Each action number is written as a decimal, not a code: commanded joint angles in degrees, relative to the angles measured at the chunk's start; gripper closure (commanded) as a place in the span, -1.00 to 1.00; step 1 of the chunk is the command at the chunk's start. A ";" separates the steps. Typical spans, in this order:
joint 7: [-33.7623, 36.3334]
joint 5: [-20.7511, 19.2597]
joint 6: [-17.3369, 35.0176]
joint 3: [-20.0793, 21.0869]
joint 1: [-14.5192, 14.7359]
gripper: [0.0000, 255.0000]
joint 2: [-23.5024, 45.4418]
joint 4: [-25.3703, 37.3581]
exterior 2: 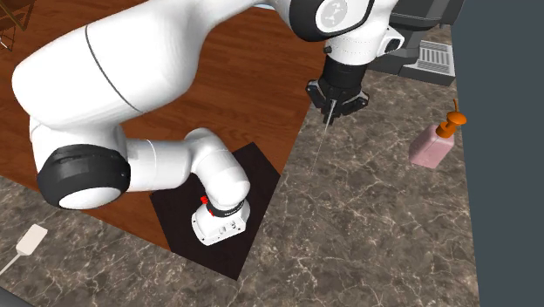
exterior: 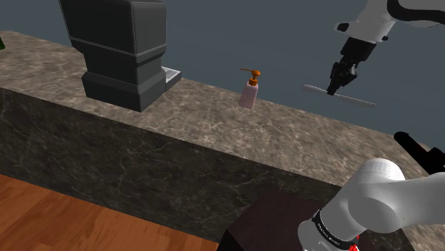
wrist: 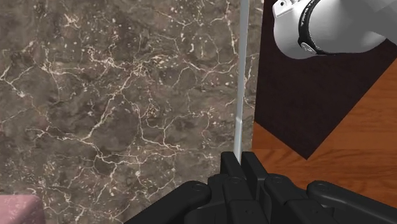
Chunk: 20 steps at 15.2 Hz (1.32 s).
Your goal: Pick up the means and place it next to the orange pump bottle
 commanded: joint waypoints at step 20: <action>-16.41 15.62 5.37 -17.15 3.48 1.00 52.91 44.69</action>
